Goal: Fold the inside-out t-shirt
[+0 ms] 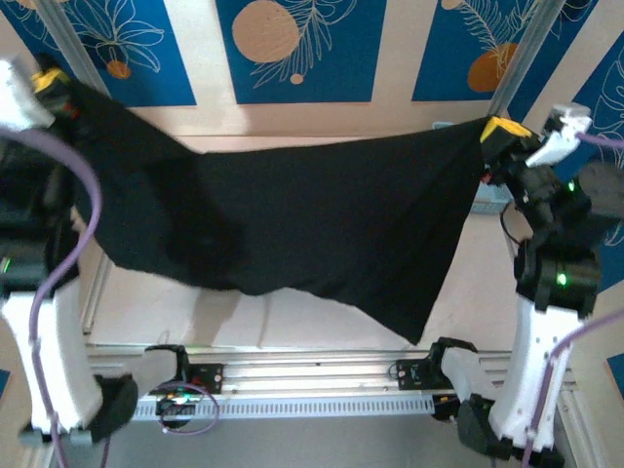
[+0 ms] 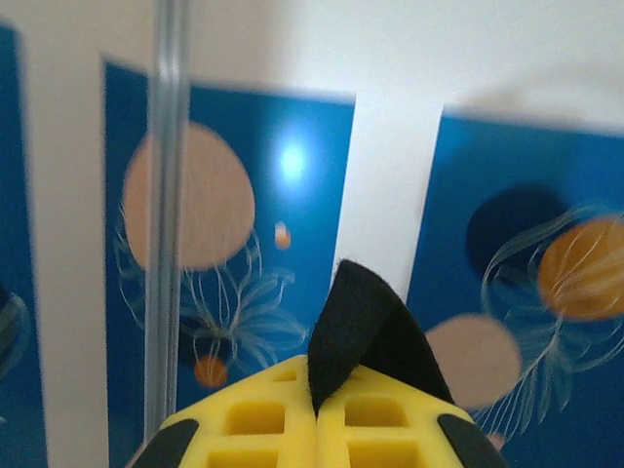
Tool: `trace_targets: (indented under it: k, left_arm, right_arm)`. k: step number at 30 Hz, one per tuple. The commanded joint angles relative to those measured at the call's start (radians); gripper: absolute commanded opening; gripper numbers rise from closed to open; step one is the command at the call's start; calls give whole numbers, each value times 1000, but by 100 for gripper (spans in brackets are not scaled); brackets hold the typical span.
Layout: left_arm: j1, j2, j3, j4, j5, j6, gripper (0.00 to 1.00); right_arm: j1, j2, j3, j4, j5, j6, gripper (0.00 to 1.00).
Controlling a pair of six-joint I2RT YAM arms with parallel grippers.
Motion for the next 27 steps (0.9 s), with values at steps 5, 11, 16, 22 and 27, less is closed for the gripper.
trace_targets:
  k: [5,11,16,22,27]
  left_arm:
    - [34,307,218,53,11,24,0]
    - [37,360,319,54,66,-14,0]
    - [38,265,318,54,89,-27,0]
    - [38,84,282,61,109,-38,0]
    - [37,-53,283,87,89,-22,0]
  right_arm:
    - [107,283,80,121,12,-38,0]
    - [152,393,209,72,33,-69,0]
    - [152,321,231,27,59,-87,0]
    - [150,152,234,-42,117,-114,0]
    - [150,27,288,-107,182,-142,0]
